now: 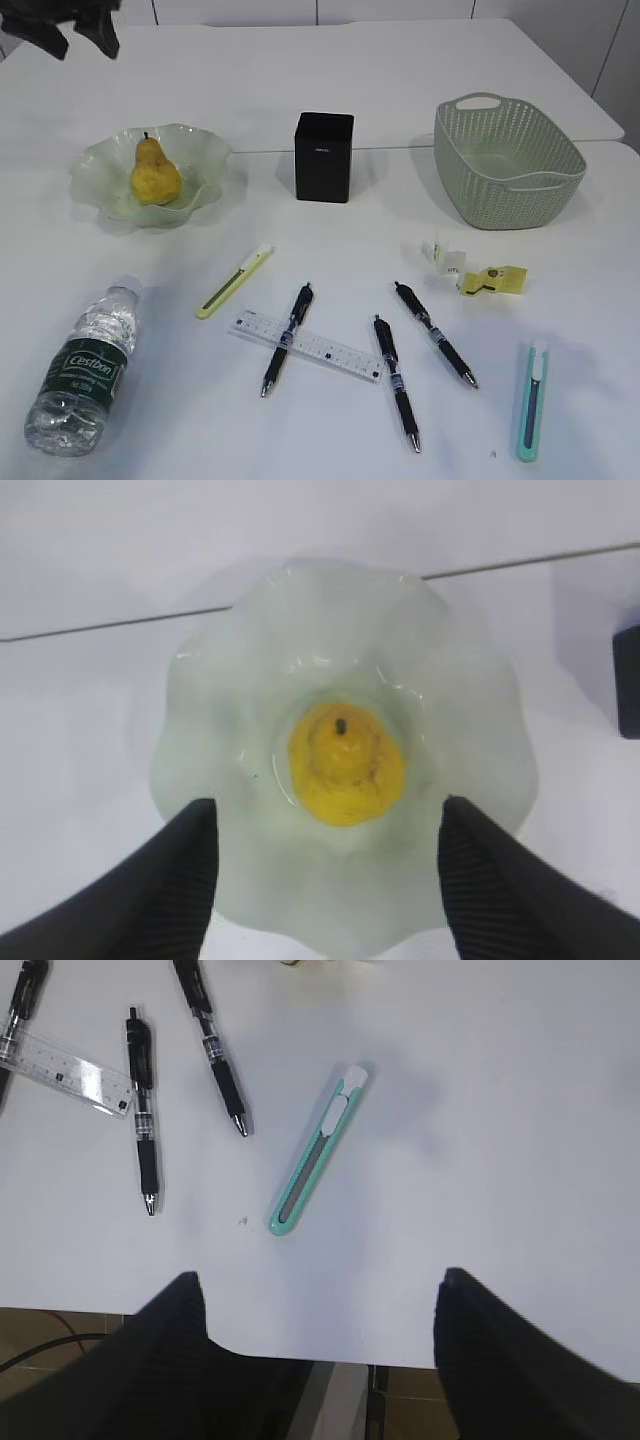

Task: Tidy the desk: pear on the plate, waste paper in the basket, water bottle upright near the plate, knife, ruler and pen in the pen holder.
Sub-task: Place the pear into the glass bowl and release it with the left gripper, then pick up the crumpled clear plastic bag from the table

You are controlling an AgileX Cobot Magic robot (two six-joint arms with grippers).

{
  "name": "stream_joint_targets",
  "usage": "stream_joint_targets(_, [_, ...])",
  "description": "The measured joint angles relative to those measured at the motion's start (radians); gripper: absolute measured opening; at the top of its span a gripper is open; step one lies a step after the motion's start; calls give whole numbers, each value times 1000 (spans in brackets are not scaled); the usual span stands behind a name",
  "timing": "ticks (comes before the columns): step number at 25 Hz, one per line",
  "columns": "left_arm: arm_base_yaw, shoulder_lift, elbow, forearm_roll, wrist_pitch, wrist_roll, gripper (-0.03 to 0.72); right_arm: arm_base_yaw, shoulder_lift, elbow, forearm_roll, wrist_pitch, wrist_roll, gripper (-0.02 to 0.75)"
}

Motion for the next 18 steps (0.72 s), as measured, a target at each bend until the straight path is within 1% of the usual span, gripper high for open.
stream_joint_targets(4, [29,-106,11,-16,2,0,473,0,0,0,0,0,-1,551])
stream_joint_targets(6, [49,-178,53,-24,2,0,463,0,0,0,0,0,1,551])
stream_joint_targets(8, [75,-249,121,-25,2,17,459,0,0,0,0,0,1,552])
stream_joint_targets(11, [107,-366,261,-12,5,47,456,0,0,0,0,0,1,552])
stream_joint_targets(14, [112,-500,425,38,8,66,456,0,0,0,0,0,1,552])
stream_joint_targets(18, [112,-628,592,52,10,70,456,0,0,0,0,0,1,551])
